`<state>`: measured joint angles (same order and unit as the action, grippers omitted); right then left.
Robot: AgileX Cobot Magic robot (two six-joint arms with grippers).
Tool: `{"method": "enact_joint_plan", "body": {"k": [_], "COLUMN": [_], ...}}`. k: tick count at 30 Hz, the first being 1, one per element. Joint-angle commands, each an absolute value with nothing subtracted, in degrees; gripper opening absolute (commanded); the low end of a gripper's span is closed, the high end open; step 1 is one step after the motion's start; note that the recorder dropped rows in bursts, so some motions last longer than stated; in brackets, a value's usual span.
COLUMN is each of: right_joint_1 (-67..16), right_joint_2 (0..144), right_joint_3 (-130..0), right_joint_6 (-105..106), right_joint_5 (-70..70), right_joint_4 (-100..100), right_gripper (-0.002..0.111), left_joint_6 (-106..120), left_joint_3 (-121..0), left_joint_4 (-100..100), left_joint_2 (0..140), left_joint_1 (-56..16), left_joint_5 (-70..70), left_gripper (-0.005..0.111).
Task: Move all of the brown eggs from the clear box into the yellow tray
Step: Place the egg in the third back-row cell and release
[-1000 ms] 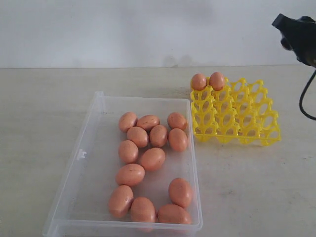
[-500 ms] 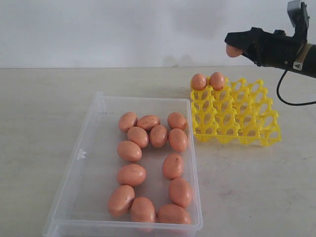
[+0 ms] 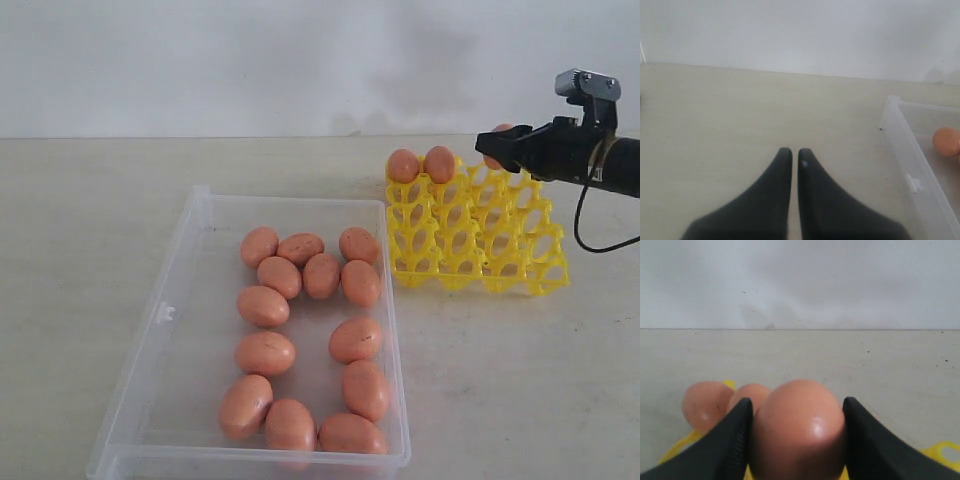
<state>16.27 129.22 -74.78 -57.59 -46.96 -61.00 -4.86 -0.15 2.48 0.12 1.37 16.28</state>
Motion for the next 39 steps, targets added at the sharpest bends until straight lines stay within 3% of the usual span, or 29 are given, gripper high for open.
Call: {"method": "enact_joint_plan", "body": {"k": [1,15,23,26,33,39], "right_joint_1": [16.40,16.01,16.01,16.01,16.01,16.01], "right_joint_2": [131.37,136.32,137.79,137.79,137.79,137.79], "right_joint_3": [-78.87,-81.74,-82.89,-82.89,-82.89,-82.89], "right_joint_6": [-57.28,-59.63,-59.43,-59.43,-59.32,-58.37], "right_joint_5": [-49.02,-51.42,-51.15,-50.85,-50.85,-50.72], "right_joint_4": [-60.30,-65.23,-65.02,-65.02,-64.67,-64.56], "right_gripper": [0.000,0.001,0.037,0.042,0.043,0.059], "left_joint_6": [-4.73,-4.73,-4.73,-4.73,-4.73,-4.73], "left_joint_3": [0.00,0.00,0.00,0.00,0.00,0.00], "left_joint_4": [2.34,2.34,2.34,2.34,2.34,2.34], "left_joint_2": [0.00,0.00,0.00,0.00,0.00,0.00], "left_joint_1": [1.57,1.57,1.57,1.57,1.57,1.57], "left_joint_5": [15.90,15.90,15.90,15.90,15.90,15.90], "left_gripper": [0.004,0.004,0.004,0.004,0.004,0.004]}}
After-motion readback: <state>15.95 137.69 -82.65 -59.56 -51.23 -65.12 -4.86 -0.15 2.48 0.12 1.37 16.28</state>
